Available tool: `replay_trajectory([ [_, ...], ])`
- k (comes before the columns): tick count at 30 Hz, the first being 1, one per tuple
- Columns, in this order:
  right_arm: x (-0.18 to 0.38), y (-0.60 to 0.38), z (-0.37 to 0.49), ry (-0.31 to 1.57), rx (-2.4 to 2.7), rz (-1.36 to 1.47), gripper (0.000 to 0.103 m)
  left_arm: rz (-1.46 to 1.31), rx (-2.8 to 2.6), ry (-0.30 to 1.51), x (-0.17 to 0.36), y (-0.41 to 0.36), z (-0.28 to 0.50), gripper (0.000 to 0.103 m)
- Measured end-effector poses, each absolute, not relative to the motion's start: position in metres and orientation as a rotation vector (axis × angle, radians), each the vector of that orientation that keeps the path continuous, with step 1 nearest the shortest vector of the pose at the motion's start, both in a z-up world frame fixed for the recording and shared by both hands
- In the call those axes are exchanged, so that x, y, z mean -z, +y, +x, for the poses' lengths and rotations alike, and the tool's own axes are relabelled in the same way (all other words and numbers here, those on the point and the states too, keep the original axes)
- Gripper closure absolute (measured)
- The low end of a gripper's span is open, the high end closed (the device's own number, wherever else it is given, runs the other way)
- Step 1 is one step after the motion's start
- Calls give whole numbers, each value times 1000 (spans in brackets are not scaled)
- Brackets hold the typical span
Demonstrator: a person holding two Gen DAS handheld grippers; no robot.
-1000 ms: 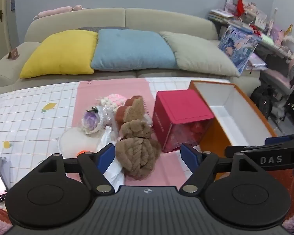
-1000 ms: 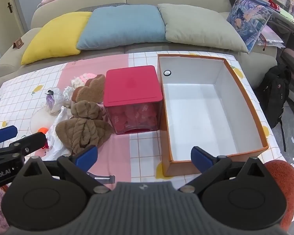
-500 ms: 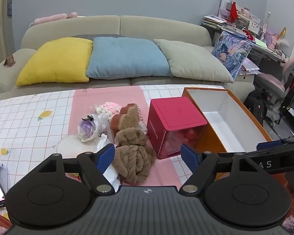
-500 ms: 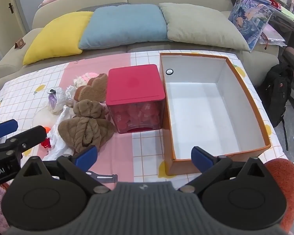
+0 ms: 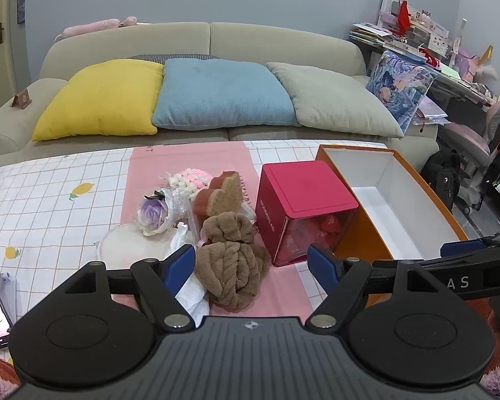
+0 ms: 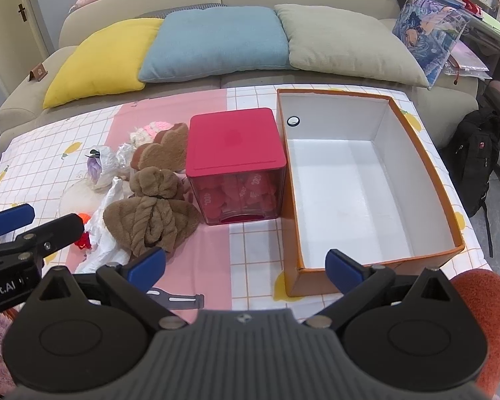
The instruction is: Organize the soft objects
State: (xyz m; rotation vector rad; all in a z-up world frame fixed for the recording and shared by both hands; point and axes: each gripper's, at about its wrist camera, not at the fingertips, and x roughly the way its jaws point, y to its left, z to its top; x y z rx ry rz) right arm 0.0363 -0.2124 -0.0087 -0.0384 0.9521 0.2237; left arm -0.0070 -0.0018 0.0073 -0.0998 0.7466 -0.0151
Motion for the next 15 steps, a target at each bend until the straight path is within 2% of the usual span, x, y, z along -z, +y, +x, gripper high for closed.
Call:
replay_trajectory([
  [15,9,-210,34,953,-230,-46,3,-110,15,766,-3,0,-9,13],
])
